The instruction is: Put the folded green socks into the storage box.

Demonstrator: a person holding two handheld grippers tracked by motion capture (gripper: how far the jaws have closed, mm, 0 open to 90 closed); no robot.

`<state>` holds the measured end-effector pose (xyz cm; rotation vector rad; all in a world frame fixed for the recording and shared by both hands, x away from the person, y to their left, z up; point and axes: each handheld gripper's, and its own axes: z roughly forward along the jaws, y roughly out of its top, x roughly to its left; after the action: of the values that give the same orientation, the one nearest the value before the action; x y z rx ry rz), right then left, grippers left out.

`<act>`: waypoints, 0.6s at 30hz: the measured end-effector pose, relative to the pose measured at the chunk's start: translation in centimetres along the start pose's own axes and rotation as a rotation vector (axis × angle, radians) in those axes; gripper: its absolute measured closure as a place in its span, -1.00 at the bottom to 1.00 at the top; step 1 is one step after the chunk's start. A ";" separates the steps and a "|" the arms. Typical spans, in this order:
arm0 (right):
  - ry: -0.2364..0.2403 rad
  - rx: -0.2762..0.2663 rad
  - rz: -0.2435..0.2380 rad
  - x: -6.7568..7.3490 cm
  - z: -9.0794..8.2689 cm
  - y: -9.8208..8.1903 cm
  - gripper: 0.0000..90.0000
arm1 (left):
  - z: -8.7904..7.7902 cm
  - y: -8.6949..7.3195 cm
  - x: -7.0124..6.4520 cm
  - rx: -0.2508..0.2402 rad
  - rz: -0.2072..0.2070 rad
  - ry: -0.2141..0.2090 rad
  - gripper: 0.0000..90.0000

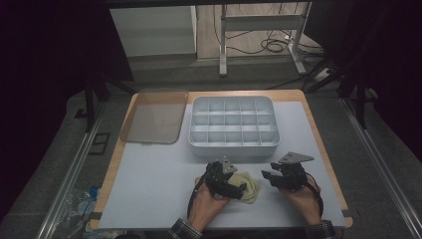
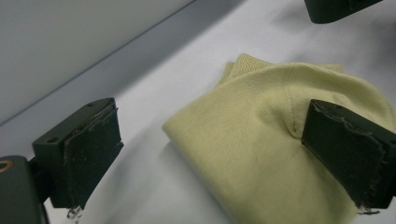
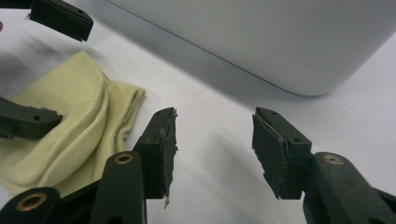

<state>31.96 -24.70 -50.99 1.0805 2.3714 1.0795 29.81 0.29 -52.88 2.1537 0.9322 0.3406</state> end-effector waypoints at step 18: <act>0.155 -0.020 -0.004 2.2 -1.4 0.6 0.91 | -3.3 -2.6 2.7 -0.010 -0.048 0.018 -0.80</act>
<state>30.05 -23.51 -49.63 1.0189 2.4744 1.2243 28.72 5.20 -52.68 2.1188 0.9888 0.3412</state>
